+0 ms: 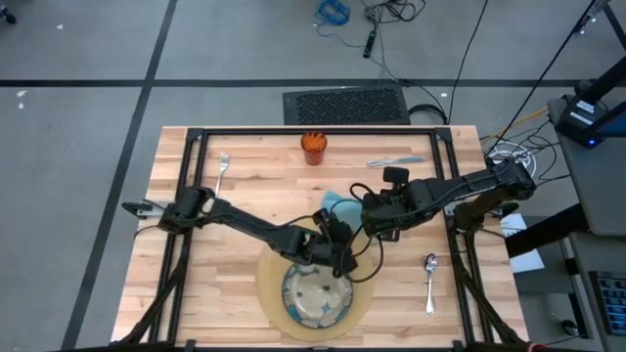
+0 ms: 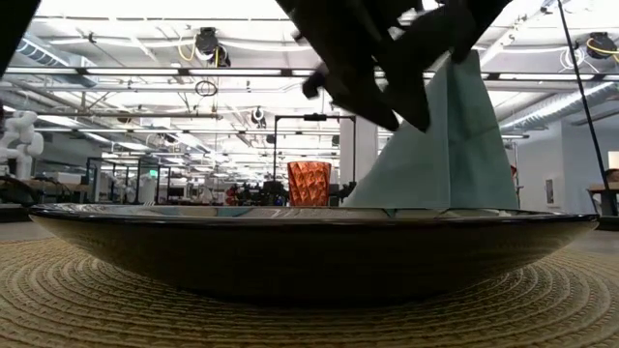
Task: Set table place
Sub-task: Fold the blue table napkin
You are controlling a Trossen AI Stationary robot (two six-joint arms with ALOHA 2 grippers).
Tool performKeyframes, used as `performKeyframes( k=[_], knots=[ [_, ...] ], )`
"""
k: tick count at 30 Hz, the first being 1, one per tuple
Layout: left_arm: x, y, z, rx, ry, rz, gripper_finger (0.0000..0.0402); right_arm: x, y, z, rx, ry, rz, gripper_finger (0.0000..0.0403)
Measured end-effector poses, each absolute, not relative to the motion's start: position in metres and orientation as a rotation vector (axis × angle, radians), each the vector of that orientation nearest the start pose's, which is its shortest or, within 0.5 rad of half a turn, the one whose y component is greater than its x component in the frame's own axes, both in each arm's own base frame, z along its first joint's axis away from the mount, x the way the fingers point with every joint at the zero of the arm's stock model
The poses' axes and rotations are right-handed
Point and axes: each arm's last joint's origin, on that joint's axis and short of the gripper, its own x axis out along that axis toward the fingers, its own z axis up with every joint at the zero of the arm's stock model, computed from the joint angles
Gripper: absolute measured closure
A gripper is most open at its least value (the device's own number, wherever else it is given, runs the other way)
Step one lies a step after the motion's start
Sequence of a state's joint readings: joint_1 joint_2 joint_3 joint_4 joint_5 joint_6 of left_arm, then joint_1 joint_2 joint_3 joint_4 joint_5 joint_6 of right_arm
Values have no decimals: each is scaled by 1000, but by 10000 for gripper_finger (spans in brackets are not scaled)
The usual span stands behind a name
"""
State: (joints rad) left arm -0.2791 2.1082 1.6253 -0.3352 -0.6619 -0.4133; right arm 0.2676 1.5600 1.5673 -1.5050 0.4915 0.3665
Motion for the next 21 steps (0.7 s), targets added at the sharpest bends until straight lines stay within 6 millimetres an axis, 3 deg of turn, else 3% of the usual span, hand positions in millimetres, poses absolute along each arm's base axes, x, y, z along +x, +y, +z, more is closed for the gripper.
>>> performKeyframes(
  k=[8,15,21],
  knots=[
    [478,-107,174,18,485,500,212,260,49,339,-221,1329,-428,403],
    [489,-109,187,121,300,548,212,260,49,339,-202,1338,-410,403],
    [494,-92,190,119,275,579,212,260,49,339,-199,1337,-412,403]
  ],
)
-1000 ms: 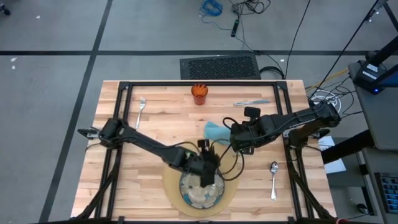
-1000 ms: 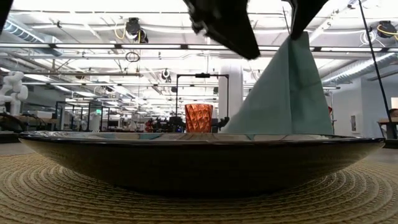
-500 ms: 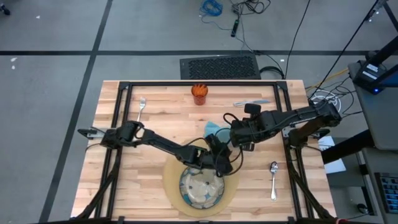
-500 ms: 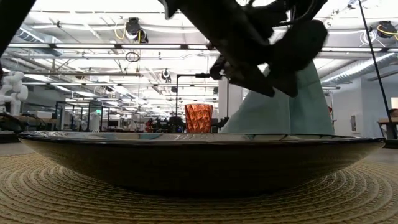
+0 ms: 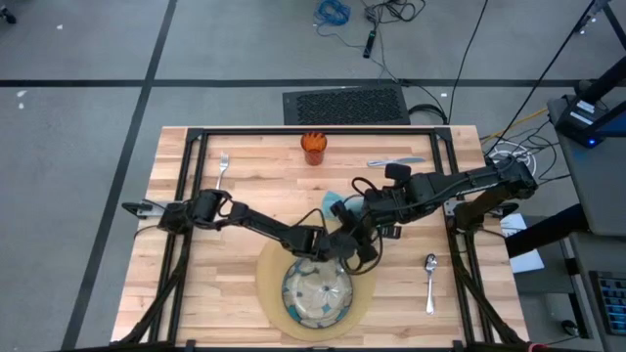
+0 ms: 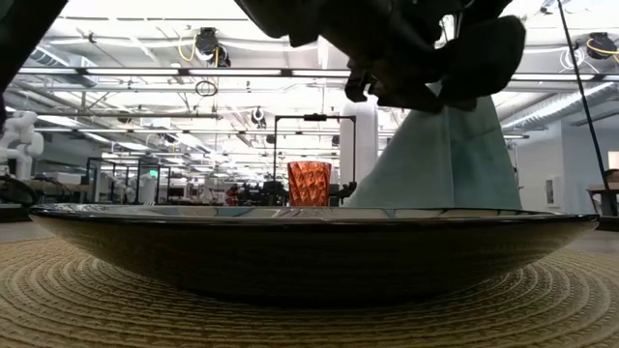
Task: Set table place
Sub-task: Fold the blue table napkin
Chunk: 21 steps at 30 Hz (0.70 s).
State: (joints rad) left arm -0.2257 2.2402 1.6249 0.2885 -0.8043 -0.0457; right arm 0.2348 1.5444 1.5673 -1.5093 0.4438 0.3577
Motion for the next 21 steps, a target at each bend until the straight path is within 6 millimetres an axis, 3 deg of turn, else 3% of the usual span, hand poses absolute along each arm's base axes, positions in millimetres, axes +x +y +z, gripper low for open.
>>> performKeyframes(
  k=[9,21],
  knots=[
    [497,-63,191,132,270,683,212,260,50,339,-190,1337,-411,403],
    [490,-58,181,254,391,827,212,260,50,339,-188,1337,-411,403]
  ],
)
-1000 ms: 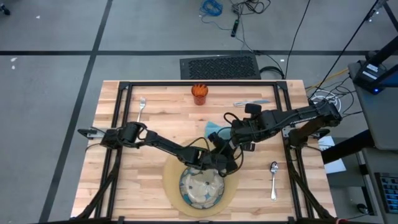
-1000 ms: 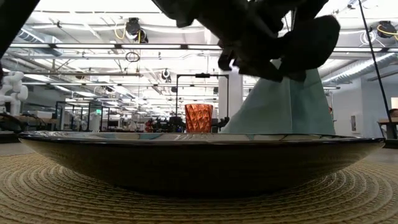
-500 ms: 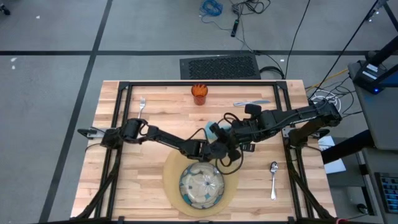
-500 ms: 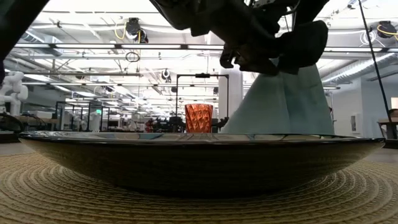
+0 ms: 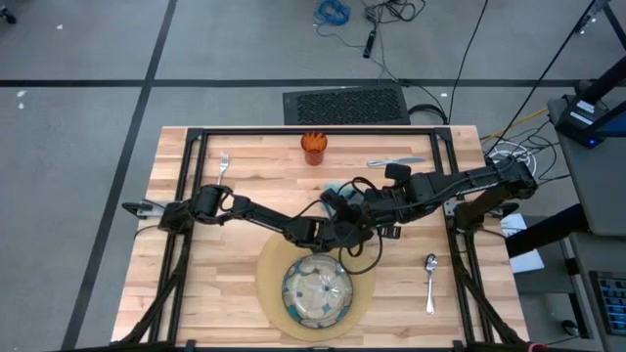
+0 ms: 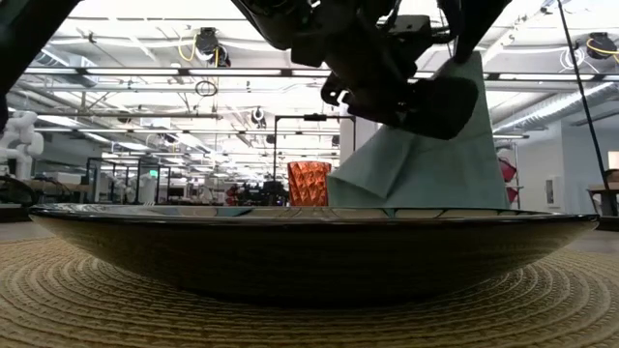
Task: Set table place
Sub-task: Fold the blue table napkin
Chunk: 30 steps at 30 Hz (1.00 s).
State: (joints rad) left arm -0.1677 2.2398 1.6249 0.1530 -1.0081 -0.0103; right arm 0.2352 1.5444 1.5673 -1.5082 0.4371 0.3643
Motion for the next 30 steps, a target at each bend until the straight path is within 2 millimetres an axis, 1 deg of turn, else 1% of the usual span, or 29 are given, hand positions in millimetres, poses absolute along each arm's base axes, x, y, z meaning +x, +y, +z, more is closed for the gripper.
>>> performKeyframes(
  k=[5,14,23,30],
  knots=[
    [488,-56,179,287,420,874,212,260,50,339,-172,1346,-394,403],
    [486,-58,176,304,450,867,212,260,49,339,-176,1345,-399,403],
    [476,-56,163,307,564,883,212,261,45,339,-167,1349,-409,403],
    [470,-56,157,306,625,878,212,262,42,339,-161,1352,-416,403]
  ],
)
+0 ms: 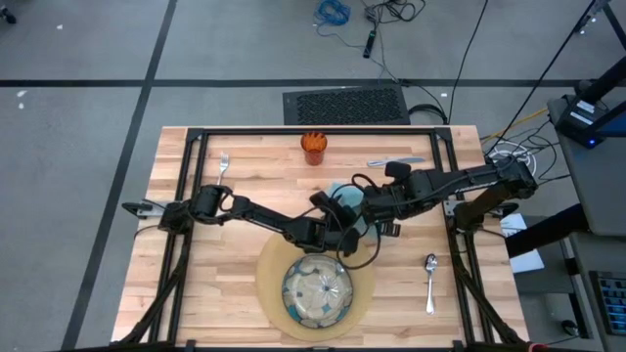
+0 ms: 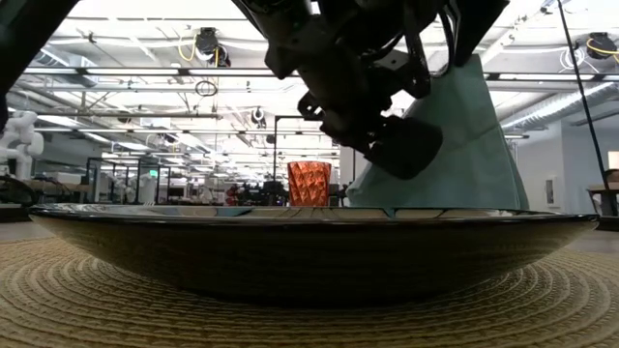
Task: Set table place
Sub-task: Fold the blue table napkin
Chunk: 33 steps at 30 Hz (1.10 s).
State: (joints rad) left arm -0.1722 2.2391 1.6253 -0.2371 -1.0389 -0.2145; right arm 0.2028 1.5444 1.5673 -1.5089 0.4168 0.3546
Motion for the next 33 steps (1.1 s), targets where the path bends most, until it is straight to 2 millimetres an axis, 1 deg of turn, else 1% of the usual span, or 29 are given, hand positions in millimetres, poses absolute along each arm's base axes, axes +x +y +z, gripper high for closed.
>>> performKeyframes(
  k=[5,12,17,19,21,22,24,26,27,31,33],
  knots=[
    [466,-56,152,276,676,852,212,262,42,339,-161,1352,-416,403],
    [468,-52,152,247,673,845,212,262,42,339,-159,1350,-415,403],
    [469,-49,150,206,702,780,213,262,42,339,-157,1348,-414,403],
    [469,-49,150,199,709,767,220,262,42,339,-156,1346,-414,403],
    [469,-49,150,203,706,774,242,262,42,339,-156,1346,-413,403],
    [469,-49,150,212,703,783,259,262,42,339,-156,1346,-413,403],
    [470,-48,151,239,704,779,307,262,42,339,-155,1346,-413,403],
    [471,-49,152,264,703,767,367,262,42,339,-155,1345,-413,403],
    [471,-49,153,268,702,765,384,262,42,339,-155,1345,-413,403],
    [470,-51,152,292,717,764,397,263,42,339,-164,1338,-417,403],
    [467,-55,155,333,722,774,400,263,41,340,-187,1326,-433,403]
  ],
)
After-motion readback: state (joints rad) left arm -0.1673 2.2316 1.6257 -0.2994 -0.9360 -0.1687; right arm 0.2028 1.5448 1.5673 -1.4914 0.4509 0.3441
